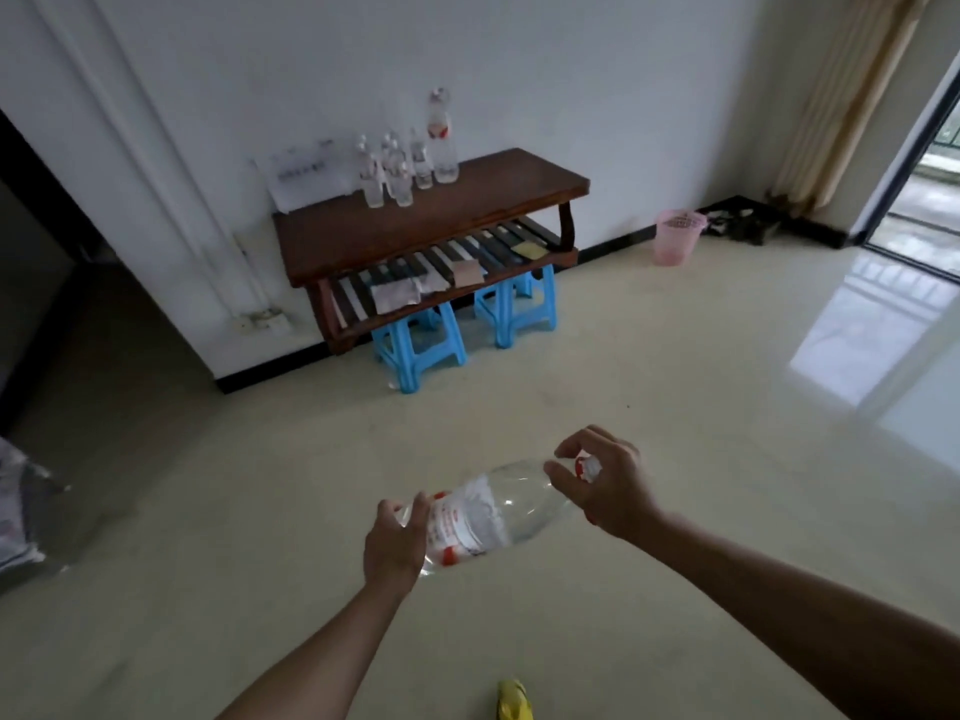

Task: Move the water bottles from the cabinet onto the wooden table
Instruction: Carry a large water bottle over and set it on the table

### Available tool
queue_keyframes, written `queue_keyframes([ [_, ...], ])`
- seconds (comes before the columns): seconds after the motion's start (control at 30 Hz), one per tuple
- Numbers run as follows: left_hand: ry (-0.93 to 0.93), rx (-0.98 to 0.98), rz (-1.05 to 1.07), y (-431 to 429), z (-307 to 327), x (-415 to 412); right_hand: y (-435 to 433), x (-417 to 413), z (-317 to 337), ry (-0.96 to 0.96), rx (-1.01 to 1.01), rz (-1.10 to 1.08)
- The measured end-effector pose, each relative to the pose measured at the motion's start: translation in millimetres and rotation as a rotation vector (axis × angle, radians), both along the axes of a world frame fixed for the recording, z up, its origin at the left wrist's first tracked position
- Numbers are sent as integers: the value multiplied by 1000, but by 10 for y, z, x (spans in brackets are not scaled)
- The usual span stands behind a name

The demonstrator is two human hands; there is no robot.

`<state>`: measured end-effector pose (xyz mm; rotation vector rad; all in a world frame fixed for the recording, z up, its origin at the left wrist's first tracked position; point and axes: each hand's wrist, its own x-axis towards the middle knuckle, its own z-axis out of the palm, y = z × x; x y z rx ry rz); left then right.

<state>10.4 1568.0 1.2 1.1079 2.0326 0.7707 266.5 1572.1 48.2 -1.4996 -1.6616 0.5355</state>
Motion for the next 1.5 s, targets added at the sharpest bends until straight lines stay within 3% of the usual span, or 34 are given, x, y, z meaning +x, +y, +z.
queue_keyframes([
  [0.2, 46, 58, -77, 1768, 369, 58, 1505, 102, 328, 7, 83, -82],
  [0.43, 20, 22, -89, 3412, 250, 321, 3153, 369, 293, -11, 63, -87],
  [0.8, -11, 94, 37, 6268, 373, 744, 6456, 809, 512, -5, -9, 119],
  [1.03, -41, 75, 135, 7698, 342, 583, 8049, 598, 551, -130, 33, 189],
  [1.2, -46, 99, 140, 9014, 160, 291, 9335, 349, 414, -119, 77, 157],
  [1.5, -6, 84, 11, 11189, 408, -77, 11179, 68, 660, -92, 115, 86],
])
